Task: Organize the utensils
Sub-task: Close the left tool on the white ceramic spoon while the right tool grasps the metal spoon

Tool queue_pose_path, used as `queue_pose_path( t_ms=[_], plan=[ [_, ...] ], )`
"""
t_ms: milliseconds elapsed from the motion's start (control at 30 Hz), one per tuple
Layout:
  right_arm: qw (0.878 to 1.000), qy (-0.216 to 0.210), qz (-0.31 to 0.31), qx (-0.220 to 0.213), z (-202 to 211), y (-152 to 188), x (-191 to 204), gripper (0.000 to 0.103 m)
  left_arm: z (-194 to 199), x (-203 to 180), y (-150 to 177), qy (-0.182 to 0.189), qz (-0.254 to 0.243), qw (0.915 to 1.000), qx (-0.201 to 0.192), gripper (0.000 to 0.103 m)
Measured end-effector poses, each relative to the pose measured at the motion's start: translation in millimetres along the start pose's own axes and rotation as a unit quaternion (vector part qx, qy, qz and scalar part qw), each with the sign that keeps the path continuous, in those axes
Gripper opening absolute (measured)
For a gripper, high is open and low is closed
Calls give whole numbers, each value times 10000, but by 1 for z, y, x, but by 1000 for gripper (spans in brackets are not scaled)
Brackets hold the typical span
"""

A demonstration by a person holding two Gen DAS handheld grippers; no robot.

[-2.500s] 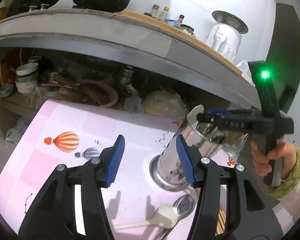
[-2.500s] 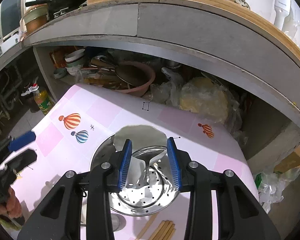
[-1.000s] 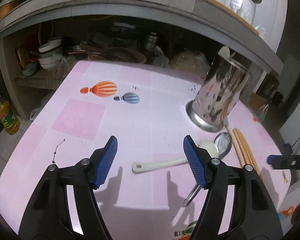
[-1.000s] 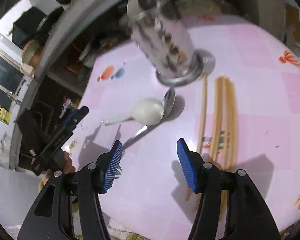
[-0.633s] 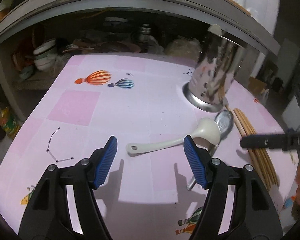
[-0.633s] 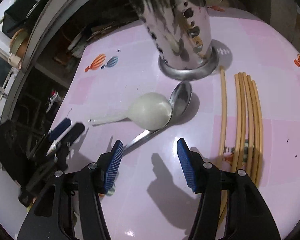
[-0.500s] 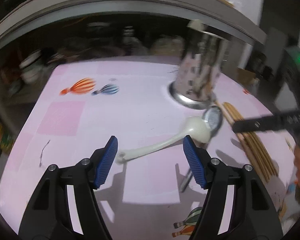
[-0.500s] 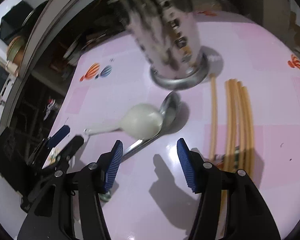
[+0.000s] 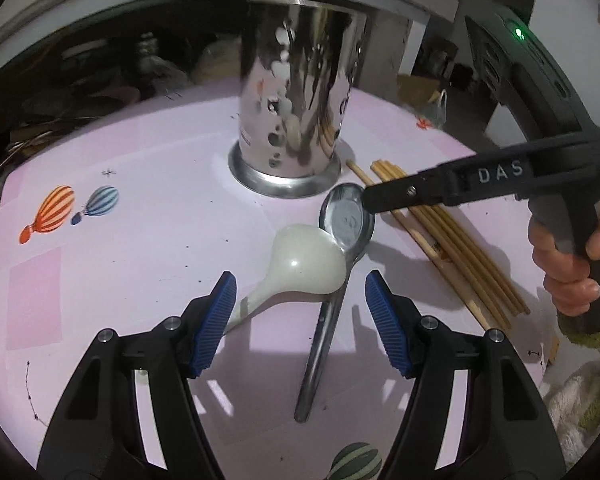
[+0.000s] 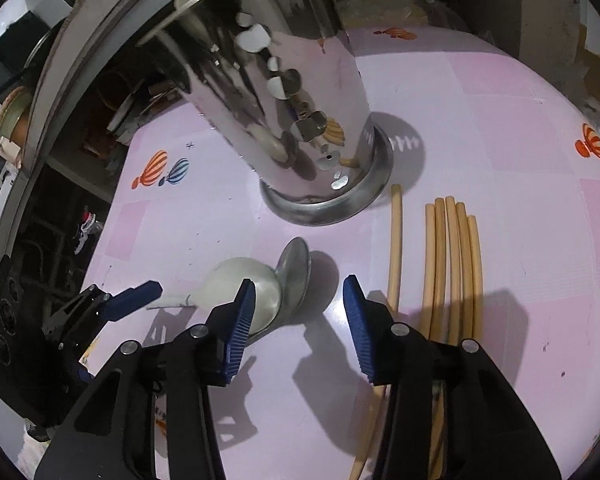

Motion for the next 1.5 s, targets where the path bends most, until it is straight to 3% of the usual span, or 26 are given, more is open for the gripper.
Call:
queue_pose_path(
  t_ms=[267, 667, 800, 1500],
  plan=[
    [9998, -173, -3, 130, -14, -7, -6, 36, -26, -2, -15, 54, -155, 9991, 403, 64],
    [9989, -367, 91, 277, -24, -4, -5, 21, -49, -13, -14, 30, -526, 9939, 968, 63],
    [9986, -411, 110, 299, -25, -5, -6, 19, -53, -13, -11, 21, -506, 9925, 1110, 54],
    [9981, -536, 141, 267, -22, -9, -7, 12, -61, -17, -12, -199, -693, 9870, 1434, 48]
  ],
)
Point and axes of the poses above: each gripper's, at about its wrist camera, not at the fingertips, and z roughly against the way its jaws point, x to its left, y to its underside, the point moved 7 cm from there along -z, roughly the way its jaws point, and after that the axes turned 8 degrees about y, right-handed, at the moved point
